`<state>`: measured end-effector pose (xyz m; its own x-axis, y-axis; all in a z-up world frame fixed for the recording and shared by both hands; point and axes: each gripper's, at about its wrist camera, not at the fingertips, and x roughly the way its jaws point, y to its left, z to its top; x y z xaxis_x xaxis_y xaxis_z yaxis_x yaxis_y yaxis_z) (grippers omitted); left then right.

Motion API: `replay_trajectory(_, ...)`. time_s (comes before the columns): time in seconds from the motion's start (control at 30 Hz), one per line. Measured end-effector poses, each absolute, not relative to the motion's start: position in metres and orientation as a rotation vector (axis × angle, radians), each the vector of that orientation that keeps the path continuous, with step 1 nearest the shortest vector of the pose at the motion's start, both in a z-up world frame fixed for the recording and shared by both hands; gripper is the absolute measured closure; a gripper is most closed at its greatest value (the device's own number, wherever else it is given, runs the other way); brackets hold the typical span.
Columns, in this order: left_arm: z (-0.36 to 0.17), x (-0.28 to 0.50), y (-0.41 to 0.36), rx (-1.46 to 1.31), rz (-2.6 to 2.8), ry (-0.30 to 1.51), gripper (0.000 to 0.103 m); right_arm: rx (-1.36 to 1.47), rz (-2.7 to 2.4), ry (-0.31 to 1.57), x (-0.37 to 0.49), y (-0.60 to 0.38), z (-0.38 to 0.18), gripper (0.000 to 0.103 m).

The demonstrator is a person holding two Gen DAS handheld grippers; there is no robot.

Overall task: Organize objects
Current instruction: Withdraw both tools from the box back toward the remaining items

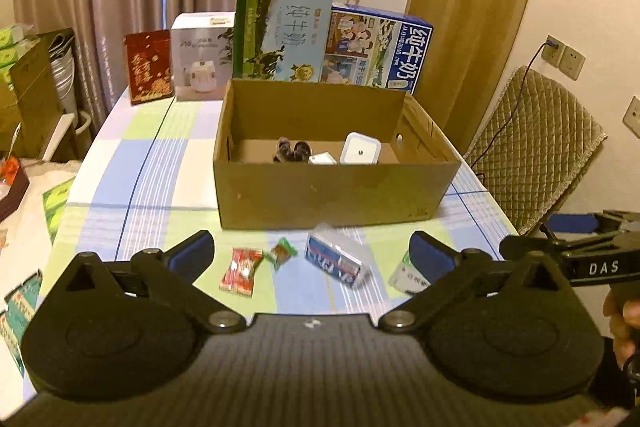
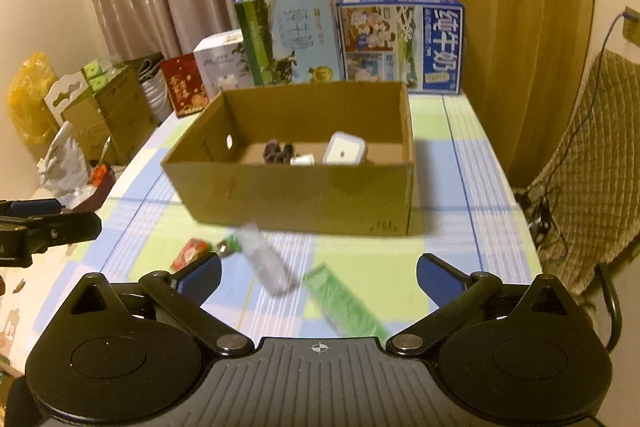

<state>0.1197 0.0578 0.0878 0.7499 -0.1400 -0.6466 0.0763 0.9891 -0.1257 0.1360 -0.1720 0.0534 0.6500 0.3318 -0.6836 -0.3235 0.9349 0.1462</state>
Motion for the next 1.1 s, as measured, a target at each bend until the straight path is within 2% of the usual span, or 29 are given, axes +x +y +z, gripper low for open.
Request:
replay_trajectory(0.67, 0.063, 0.068, 0.07, -0.113, -0.037, 0.699, 0.001, 0.007, 0.386, 0.845, 0.09, -0.174, 0.026, 0.002)
replay_trajectory(1.1, 0.041, 0.068, 0.068, -0.078, -0.064, 0.783, 0.001, -0.019, 0.363, 0.843, 0.084, -0.179, 0.014, 0.002)
